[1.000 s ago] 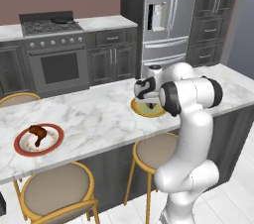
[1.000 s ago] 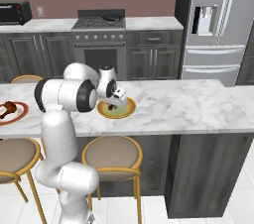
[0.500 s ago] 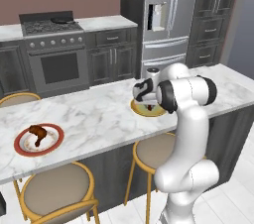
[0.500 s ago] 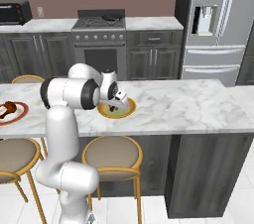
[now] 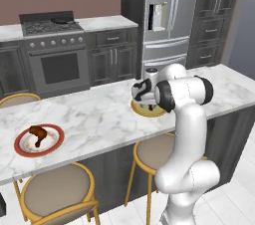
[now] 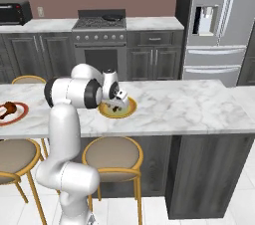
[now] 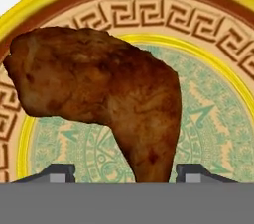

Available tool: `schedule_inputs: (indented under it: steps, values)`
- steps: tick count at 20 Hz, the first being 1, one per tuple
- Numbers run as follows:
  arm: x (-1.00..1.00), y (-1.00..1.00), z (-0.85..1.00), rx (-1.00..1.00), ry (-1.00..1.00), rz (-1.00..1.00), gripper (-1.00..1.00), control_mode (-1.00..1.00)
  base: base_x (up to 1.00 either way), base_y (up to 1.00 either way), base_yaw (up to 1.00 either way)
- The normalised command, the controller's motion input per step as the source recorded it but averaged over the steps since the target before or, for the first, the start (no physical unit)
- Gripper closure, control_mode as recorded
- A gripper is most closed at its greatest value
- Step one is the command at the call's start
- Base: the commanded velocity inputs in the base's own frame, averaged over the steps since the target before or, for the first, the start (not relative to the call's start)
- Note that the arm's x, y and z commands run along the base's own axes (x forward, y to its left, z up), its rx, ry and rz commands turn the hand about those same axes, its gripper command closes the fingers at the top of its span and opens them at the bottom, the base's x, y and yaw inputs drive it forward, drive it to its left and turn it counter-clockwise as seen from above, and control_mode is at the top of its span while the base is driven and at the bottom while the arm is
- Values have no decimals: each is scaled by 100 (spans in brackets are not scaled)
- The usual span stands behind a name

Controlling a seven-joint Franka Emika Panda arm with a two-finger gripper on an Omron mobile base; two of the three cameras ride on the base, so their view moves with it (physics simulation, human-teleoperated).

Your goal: Take the chicken drumsticks from the pan and place one on each plate on the dining counter.

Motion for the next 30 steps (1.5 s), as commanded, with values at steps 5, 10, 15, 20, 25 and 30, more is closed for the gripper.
schedule_inputs:
  steps: [5,10,15,20,25,30]
  values:
    - [-7,-1,41,3,0,0,-100,-100,0,0,0]
    - [-28,-6,62,2,0,0,-100,-100,0,0,0]
    - [-59,-15,54,2,0,0,-100,-100,0,0,0]
    - [-99,-16,27,4,-6,0,-100,-100,0,0,0]
    - [-100,-18,9,0,-22,0,-100,-100,0,0,0]
    - [-100,-15,7,0,-24,0,-100,-100,0,0,0]
